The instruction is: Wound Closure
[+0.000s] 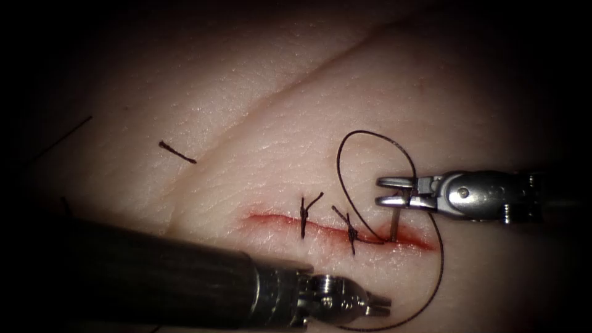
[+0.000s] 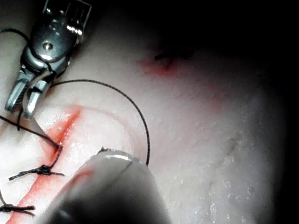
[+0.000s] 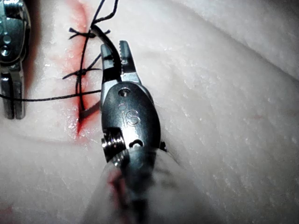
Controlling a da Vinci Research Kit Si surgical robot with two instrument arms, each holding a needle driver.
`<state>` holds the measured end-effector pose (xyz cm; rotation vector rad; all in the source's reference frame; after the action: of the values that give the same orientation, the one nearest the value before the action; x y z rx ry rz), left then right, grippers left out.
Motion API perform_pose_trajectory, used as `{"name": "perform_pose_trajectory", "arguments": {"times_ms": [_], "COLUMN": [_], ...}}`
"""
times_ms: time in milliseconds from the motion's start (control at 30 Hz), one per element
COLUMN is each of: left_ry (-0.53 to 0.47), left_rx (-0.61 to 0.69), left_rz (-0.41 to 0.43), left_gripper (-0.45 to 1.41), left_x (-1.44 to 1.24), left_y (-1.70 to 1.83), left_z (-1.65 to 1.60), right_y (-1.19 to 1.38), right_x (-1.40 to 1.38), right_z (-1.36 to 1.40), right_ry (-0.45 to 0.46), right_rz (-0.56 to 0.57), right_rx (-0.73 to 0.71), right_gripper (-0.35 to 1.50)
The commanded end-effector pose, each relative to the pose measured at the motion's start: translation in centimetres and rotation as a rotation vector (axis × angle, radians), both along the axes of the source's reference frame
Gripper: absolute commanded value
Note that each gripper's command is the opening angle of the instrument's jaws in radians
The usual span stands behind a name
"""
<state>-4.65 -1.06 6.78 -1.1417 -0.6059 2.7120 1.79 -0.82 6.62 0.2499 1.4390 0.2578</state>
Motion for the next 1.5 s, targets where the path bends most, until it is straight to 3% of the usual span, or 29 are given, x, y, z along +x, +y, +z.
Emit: {"name": "perform_pose_trajectory", "arguments": {"times_ms": [33,633,1167,1500], "left_ry": [0.001,0.003,0.005,0.011], "left_rx": [0.000,0.005,0.010,0.012], "left_rz": [0.001,-0.004,-0.002,-0.010], "left_gripper": [0.04,0.04,0.04,0.04], "left_x": [-0.04,-0.02,0.11,0.04], "left_y": [-0.03,-0.03,-0.15,-0.18], "left_z": [0.06,0.13,0.21,0.21], "right_y": [-0.03,0.02,-0.07,-0.01], "right_x": [0.06,0.07,0.17,0.20], "right_z": [0.05,0.12,0.15,0.22], "right_ry": [0.001,0.019,0.044,0.029], "right_rz": [-0.002,0.011,-0.029,0.065], "right_rx": [0.009,0.196,0.479,0.589], "right_gripper": [-0.35,-0.35,-0.35,-0.35]}}
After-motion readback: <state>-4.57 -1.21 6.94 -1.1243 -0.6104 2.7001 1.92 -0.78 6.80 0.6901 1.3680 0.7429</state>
